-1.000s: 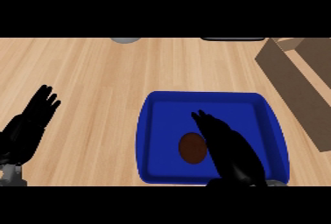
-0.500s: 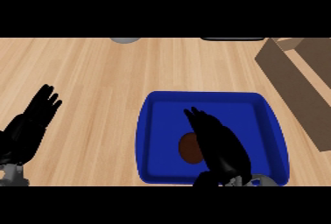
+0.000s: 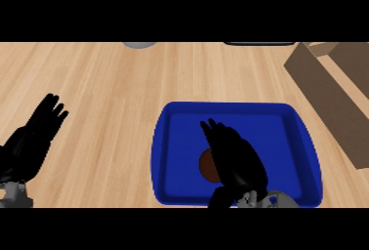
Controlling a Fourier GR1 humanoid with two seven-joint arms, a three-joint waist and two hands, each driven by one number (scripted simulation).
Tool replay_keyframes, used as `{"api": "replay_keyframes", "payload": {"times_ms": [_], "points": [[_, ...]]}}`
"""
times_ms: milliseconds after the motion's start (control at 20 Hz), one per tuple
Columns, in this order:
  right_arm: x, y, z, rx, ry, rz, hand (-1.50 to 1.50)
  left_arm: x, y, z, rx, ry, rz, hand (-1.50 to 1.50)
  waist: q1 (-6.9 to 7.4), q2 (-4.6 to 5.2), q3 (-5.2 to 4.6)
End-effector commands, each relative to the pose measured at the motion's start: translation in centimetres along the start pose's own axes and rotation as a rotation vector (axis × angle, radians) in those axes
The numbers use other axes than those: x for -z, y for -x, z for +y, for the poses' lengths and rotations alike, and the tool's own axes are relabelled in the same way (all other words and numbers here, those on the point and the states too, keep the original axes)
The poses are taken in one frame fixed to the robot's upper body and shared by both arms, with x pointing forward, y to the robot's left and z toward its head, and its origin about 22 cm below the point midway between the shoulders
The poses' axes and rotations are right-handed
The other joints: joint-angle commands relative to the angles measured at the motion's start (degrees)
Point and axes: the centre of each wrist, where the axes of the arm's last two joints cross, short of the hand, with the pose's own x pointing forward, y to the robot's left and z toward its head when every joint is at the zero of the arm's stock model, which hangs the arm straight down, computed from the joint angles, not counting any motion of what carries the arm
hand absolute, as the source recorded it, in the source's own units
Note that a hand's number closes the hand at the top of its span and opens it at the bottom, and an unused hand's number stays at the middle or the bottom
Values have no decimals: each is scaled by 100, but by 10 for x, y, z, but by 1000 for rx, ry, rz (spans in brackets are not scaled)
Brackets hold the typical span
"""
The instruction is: Pick the cupcake from the tray and place it in the cardboard box
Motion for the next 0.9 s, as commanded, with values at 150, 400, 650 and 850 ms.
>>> {"api": "replay_keyframes", "payload": {"times_ms": [150,400,650,850], "points": [[18,-29,4,-63,-27,107,-150,-4,2,-1,2,6,-7,0,26,0,-1],[19,-5,15,-79,-47,153,-150,-2,-8,-3,-11,-11,0,0,8,-2,1],[12,-3,9,-101,-66,153,-150,-4,1,-3,-4,-6,-2,0,-11,-4,0],[35,7,24,-68,-78,150,-150,5,9,-9,6,5,-2,0,-7,4,1]]}}
